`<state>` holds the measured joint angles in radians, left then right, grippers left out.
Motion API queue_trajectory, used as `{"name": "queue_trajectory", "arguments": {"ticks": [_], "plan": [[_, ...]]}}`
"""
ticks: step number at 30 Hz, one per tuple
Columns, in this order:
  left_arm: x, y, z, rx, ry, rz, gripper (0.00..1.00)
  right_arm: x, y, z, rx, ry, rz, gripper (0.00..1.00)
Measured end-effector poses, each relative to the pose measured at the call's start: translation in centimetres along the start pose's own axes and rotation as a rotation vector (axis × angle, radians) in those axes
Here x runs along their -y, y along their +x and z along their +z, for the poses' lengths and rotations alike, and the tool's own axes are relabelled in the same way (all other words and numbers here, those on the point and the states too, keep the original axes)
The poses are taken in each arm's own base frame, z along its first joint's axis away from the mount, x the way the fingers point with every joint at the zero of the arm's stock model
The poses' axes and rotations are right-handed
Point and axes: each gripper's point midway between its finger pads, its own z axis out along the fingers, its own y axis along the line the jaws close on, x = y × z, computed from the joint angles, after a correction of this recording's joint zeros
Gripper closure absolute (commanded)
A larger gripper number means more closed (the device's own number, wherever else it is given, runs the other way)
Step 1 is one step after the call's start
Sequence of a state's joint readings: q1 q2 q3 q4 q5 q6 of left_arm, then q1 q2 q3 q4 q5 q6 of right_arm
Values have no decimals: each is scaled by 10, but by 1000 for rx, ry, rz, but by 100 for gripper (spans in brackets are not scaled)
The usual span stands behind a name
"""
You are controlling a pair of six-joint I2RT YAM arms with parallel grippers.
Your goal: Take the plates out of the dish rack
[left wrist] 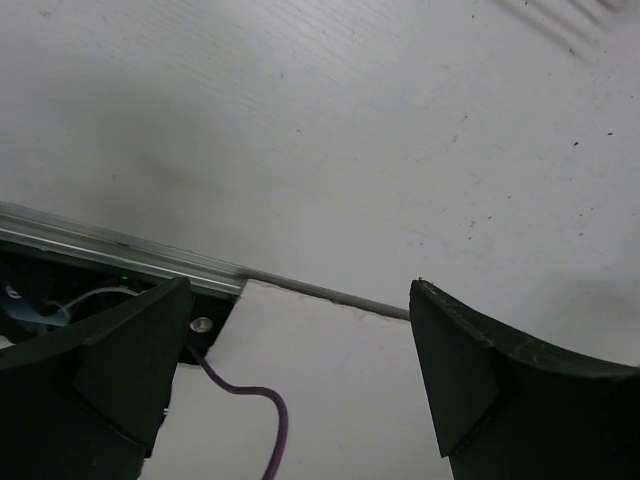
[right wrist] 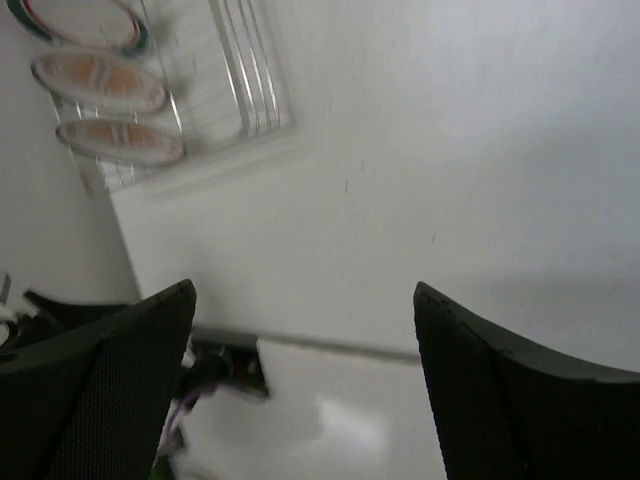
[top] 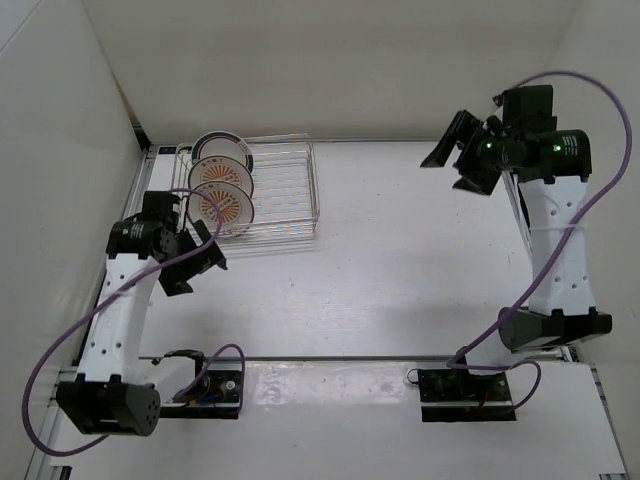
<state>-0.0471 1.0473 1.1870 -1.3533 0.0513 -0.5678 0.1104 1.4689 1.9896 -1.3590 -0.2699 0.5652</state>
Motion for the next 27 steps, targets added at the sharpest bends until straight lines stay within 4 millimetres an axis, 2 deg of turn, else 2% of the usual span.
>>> {"name": "queue_trajectory", "arguments": {"ticks": [2,3,7,12,15,21,27], "plan": [[4,-4,7,-39,-4,-44,0,-7,-42,4,137,9,-63,10],[5,-6,11,-65,0,-77,0,-1,-47,6,157,38,-67,10],[14,-14,24,-118,66,-238,0,44,-30,17,90,213,-23,10],[39,-36,56,-69,213,-435,0,51,-64,36,105,277,-67,10],[58,-62,63,-70,262,-545,0,54,-69,45,90,287,-88,10],[100,-155,65,11,331,-623,0,55,-69,41,96,291,-117,10],[113,-215,59,114,340,-686,0,57,-71,36,116,307,-121,10]]}}
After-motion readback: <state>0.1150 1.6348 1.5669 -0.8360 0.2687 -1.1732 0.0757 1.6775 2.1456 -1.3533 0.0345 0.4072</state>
